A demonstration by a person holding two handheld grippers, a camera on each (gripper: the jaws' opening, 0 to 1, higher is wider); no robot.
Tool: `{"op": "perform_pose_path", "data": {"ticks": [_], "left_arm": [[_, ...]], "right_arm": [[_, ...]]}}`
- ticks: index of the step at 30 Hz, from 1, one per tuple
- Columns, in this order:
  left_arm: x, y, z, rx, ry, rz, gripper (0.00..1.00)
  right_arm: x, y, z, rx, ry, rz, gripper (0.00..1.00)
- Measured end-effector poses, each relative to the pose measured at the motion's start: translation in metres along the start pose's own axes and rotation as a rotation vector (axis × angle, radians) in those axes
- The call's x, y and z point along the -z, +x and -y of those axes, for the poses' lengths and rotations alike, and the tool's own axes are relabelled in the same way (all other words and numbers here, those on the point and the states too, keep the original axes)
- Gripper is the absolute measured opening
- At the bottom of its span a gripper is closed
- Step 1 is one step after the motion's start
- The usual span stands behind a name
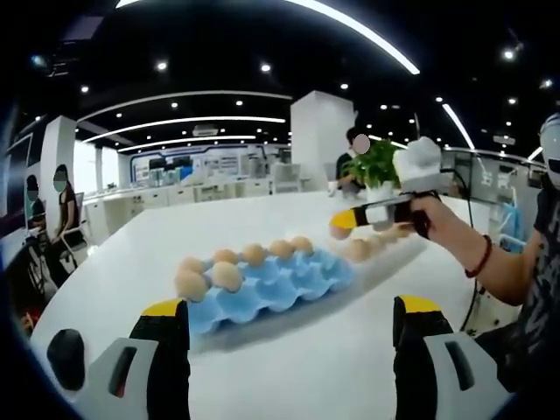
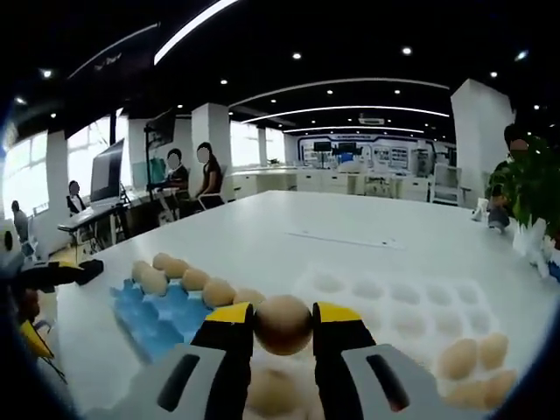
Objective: Place the egg into an empty slot of the egg tray after lifting it from the table, then release the egg inside the slot.
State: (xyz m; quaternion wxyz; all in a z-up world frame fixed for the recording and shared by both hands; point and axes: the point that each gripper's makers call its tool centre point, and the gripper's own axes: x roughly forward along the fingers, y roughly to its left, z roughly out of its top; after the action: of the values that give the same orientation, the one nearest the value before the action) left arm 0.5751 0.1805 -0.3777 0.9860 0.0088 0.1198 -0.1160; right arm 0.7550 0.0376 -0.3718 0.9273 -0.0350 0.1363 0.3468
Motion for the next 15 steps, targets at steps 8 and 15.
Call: {"op": "perform_pose_path", "data": {"ticks": [8,15], "left_arm": [[0.002,-0.001,-0.001,-0.003,0.001,-0.005,0.99],[0.003,-0.001,-0.001,-0.002,-0.002,-0.003,0.99]], "right_arm": [[-0.002,0.011,-0.025,-0.073,-0.008,-0.009,0.27],[-0.008,0.019,-0.056,-0.141,-0.049,0.0,0.27]]}}
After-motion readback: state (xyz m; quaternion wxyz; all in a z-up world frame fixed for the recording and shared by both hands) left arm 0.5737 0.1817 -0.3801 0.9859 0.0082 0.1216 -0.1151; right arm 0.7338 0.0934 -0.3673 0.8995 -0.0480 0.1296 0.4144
